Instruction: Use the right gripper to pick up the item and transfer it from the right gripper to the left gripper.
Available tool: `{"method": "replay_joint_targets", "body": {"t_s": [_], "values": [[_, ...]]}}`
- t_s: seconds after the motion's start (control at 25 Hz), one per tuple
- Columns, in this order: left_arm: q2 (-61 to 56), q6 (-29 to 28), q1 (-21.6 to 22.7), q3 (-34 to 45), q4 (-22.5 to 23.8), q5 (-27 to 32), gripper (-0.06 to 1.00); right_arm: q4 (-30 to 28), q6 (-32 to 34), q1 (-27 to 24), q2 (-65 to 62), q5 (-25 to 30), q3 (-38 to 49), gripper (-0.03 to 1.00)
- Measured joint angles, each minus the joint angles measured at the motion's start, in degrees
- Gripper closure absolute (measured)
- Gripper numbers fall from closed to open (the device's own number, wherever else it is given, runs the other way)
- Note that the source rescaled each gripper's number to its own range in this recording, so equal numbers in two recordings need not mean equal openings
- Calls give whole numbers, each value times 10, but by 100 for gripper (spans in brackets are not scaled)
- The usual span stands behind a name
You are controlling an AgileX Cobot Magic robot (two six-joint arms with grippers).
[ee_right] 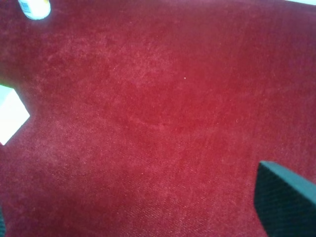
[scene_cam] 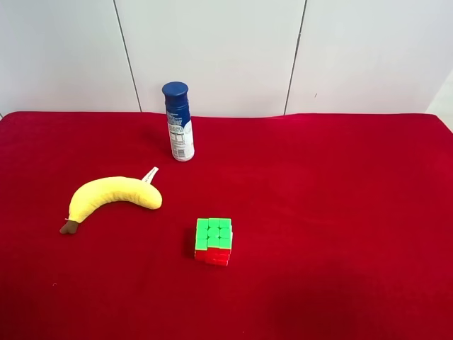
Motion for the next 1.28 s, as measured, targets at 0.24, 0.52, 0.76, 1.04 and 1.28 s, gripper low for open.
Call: {"method": "replay_joint_targets", "body": {"t_s": [0.24,0.52,0.76,1.04,1.28], "values": [[0,-2,0,1,3,0,-5,0,0,0,0,0,0,-3],[0,-3,13,1,4,0,-5,0,0,-8,0,0,0,-3],[0,-3,82,1,5,0,-5,0,0,-74,0,0,0,-3],[0,-3,92,1,5,0,-5,0,0,-122,0,0,0,-3],[0,-3,92,1,5,0,-5,0,0,-122,0,0,0,-3]]}}
